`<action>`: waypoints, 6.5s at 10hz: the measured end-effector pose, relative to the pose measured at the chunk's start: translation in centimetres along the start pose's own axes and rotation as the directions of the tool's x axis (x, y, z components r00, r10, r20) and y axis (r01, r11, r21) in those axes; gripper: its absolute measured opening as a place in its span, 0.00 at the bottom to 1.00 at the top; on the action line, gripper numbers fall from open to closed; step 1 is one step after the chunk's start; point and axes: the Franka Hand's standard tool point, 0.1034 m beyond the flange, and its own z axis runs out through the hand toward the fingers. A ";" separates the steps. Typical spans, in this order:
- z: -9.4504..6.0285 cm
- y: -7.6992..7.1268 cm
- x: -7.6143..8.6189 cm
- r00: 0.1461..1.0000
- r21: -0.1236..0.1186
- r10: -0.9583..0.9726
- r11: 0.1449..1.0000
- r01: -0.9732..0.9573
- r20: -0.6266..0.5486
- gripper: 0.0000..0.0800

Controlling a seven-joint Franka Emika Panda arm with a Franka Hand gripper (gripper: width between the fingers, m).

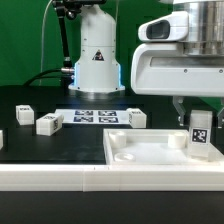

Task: Assemble one leg

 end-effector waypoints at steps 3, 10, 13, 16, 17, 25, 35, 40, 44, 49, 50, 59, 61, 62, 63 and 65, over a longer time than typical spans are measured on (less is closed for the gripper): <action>0.0 0.1 0.1 0.942 -0.009 0.336 0.942 -0.336 -0.019 0.36; 0.1 0.1 0.1 0.951 -0.003 0.309 0.951 -0.309 -0.009 0.77; 0.0 -0.7 -0.5 1.000 -0.010 -0.003 1.000 0.003 0.000 0.81; 0.3 -0.5 -0.5 0.940 -0.011 -0.340 0.940 0.340 0.007 0.81; 0.5 -0.6 -0.7 0.900 -0.011 -0.437 0.899 0.437 0.011 0.81; 0.8 -0.7 -0.9 0.745 -0.012 -0.667 0.745 0.667 0.000 0.47; 1.1 -0.1 0.1 0.997 0.017 -0.077 0.997 0.078 -0.014 0.37; 1.1 0.3 0.2 0.915 0.019 0.404 0.915 -0.404 -0.006 0.37; 1.1 0.1 0.1 0.852 0.024 0.524 0.851 -0.524 0.006 0.61; 1.0 -0.1 -0.4 0.969 0.004 0.244 0.970 -0.244 0.025 0.81; 1.1 -0.1 -0.6 0.991 0.002 0.129 0.992 -0.129 0.028 0.81; 0.5 -0.3 -0.5 0.855 0.016 -0.518 0.855 0.518 0.007 0.81; 0.9 0.1 -0.3 0.803 0.011 -0.595 0.803 0.595 -0.014 0.81; 0.9 0.1 -0.2 0.781 0.011 -0.624 0.781 0.624 -0.014 0.65; 0.9 0.1 -0.2 0.787 0.012 -0.616 0.787 0.617 -0.014 0.49; 0.9 0.1 -0.2 0.790 0.012 -0.613 0.790 0.613 -0.014 0.36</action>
Offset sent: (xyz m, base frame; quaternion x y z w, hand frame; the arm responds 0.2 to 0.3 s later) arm 0.0033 -0.0045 -0.0031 -0.0109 -0.0165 0.1669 0.9858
